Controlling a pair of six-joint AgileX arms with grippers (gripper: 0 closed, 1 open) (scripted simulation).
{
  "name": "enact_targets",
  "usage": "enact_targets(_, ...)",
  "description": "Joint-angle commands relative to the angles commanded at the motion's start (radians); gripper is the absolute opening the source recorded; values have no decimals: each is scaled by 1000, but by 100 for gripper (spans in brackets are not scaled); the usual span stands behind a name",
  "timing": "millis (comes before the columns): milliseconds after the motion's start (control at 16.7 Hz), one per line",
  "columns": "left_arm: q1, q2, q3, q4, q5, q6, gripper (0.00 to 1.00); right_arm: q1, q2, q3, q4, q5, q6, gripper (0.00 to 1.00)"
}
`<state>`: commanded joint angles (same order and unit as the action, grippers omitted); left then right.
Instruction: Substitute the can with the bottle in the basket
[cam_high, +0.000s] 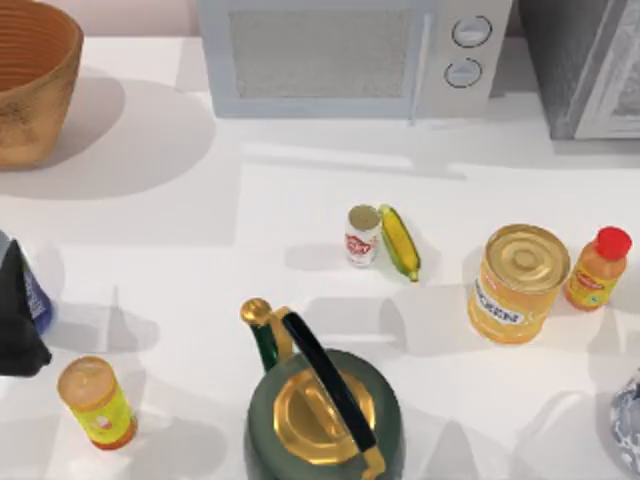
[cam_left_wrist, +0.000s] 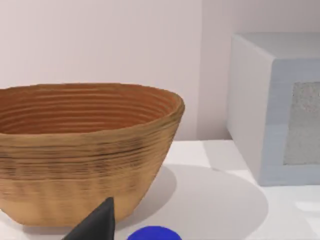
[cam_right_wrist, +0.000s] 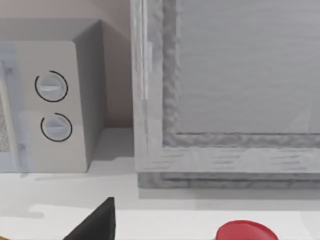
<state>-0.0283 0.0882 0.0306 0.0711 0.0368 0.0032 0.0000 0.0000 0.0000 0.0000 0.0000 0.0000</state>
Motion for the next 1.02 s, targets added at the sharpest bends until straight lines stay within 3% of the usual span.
enact_targets(600,33,-74,-17,-57,-36,-3,100,0,0,0,0,0,0,100)
enact_targets(780,63,12,54,36,-15,-2,100,0,0,0,0,0,0,100)
enact_targets(1020,86,267,118,295,49,19,100,0,0,0,0,0,0,100)
